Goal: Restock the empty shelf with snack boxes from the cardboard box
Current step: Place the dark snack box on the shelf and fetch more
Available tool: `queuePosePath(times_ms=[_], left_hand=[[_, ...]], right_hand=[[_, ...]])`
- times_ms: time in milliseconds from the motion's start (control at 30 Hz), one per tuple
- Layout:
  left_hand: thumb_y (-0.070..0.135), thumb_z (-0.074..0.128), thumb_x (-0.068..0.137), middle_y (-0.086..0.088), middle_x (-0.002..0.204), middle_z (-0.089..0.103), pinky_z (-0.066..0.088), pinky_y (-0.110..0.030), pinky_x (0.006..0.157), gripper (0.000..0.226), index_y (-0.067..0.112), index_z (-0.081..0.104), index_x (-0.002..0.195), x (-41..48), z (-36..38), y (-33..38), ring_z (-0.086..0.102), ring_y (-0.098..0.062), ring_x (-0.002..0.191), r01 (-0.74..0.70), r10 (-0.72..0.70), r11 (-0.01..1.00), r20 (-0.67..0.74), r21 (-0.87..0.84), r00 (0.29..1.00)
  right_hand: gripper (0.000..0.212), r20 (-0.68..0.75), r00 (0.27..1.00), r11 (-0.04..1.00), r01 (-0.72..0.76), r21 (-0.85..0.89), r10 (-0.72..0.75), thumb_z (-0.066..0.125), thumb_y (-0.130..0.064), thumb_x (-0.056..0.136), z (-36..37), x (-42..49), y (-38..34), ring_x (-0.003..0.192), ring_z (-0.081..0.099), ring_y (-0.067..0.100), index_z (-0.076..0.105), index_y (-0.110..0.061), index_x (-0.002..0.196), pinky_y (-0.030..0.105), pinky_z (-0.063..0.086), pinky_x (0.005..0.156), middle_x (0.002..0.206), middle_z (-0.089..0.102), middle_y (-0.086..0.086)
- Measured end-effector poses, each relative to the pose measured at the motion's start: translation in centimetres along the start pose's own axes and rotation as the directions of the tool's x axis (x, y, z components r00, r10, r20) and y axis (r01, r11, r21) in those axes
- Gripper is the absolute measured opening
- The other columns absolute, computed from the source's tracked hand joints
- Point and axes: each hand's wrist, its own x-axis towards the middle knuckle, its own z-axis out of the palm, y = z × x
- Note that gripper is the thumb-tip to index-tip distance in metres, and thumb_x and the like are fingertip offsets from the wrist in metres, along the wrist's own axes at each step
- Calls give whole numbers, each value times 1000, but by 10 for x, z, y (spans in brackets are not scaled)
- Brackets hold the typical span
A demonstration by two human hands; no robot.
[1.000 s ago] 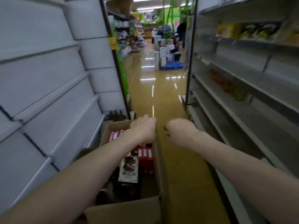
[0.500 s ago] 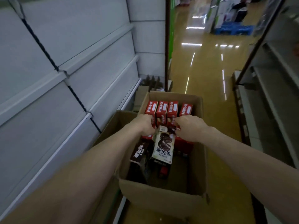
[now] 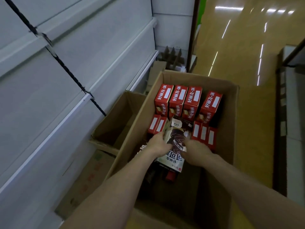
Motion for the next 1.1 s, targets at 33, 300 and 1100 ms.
queuePosePath(times_ms=[33, 300, 1100], left_hand=[[18, 65, 89, -5, 124, 59, 49, -36, 97, 54, 17, 44, 139, 8, 5, -5, 58, -22, 112, -7, 7, 1000, 0, -7, 1000], [26, 66, 80, -8, 130, 55, 47, -45, 102, 75, 21, 32, 147, 69, 44, -30, 52, -28, 122, 23, -25, 999, -75, -30, 997], [29, 70, 87, -10, 100, 73, 57, -40, 85, 44, 5, 60, 122, 53, 11, -29, 70, -27, 91, 234, -217, 825, 94, -515, 972]], right_hand=[[41, 26, 999, 998, -24, 54, 22, 54, -26, 95, 9, 8, 5, 99, 61, 21, 47, -9, 132, 32, 53, 83, 125, 57, 10], [13, 137, 975, 873, -218, 436, 175, 52, -24, 96, 59, 52, 26, 81, 61, 16, 55, -14, 104, 27, 51, 63, 95, 63, 4], [41, 437, 887, 210, -461, 862, 151, 60, -50, 87, 37, 10, 20, 101, 64, 29, 59, -16, 112, 48, 53, 88, 108, 67, 10]])
